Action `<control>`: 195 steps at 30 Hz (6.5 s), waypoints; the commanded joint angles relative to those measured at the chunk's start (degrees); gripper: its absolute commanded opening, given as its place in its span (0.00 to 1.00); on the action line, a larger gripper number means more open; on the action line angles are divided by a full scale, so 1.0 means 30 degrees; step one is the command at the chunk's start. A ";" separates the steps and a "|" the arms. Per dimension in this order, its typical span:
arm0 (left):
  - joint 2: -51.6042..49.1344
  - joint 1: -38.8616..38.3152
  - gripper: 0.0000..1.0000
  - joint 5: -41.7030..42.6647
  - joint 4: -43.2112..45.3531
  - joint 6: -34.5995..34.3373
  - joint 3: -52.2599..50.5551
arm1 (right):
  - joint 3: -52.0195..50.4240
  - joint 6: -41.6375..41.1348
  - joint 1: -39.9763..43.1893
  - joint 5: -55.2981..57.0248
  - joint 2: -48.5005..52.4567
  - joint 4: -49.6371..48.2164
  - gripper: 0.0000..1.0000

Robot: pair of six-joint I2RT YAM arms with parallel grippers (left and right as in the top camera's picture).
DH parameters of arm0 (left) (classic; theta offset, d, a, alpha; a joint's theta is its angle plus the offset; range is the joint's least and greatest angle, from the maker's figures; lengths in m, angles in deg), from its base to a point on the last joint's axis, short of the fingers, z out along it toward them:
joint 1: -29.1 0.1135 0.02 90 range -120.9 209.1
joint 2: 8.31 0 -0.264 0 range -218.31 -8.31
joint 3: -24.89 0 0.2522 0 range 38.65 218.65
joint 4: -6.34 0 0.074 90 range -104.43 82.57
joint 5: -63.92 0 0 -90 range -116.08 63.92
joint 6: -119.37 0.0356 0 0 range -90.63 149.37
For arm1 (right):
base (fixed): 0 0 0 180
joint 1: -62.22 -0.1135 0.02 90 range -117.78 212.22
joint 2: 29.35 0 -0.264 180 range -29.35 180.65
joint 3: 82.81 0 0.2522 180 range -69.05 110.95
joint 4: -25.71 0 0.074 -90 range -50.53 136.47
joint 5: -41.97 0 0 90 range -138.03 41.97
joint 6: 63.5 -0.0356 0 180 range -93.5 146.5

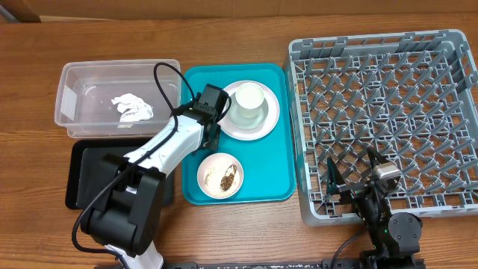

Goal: Sort waste into correct bins and load items into the dishwasher
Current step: 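Carry the wrapper left and drop it into the clear bin, then move the left gripper to the rim of the pink bowl, then grip the pink bowl rim with the left gripper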

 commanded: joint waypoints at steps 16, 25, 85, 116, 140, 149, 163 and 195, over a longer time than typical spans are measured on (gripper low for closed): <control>0.3351 0.0007 0.04 -0.0969 -0.0306 -0.1005 0.2623 | -0.0204 0.0051 0.0146 0.0109 -0.0226 -0.0095 1.00; 0.4211 0.1581 0.04 -0.2135 0.0146 -0.2514 0.2652 | -0.0204 0.0051 0.0146 0.0109 -0.0226 -0.0095 1.00; 0.6324 -0.9318 0.75 0.3934 -0.6346 -0.8306 0.2543 | -0.0204 0.0051 0.0146 0.0109 -0.0226 -0.0095 1.00; 0.6229 -0.9916 0.23 0.2011 -0.4590 -1.1147 -0.1370 | -0.0204 0.0051 0.0146 0.0109 -0.0226 -0.0095 1.00; 0.6229 -0.9894 0.25 0.0721 -0.2586 -1.0972 -0.3213 | -0.0204 0.0051 0.0146 0.0109 -0.0226 -0.0095 1.00; 0.5384 -0.9726 0.28 0.1443 -0.2135 -1.0375 -0.3213 | -0.0204 0.0051 0.0146 0.0109 -0.0226 -0.0095 1.00; 0.4918 -0.7876 0.27 0.3475 -0.1909 -0.9486 -0.3213 | -0.0204 0.0051 0.0146 0.0109 -0.0226 -0.0095 1.00; 0.4444 -0.6331 0.13 0.3555 -0.1945 -0.8466 -0.3162 | -0.0204 0.0051 0.0146 0.0109 -0.0226 -0.0095 1.00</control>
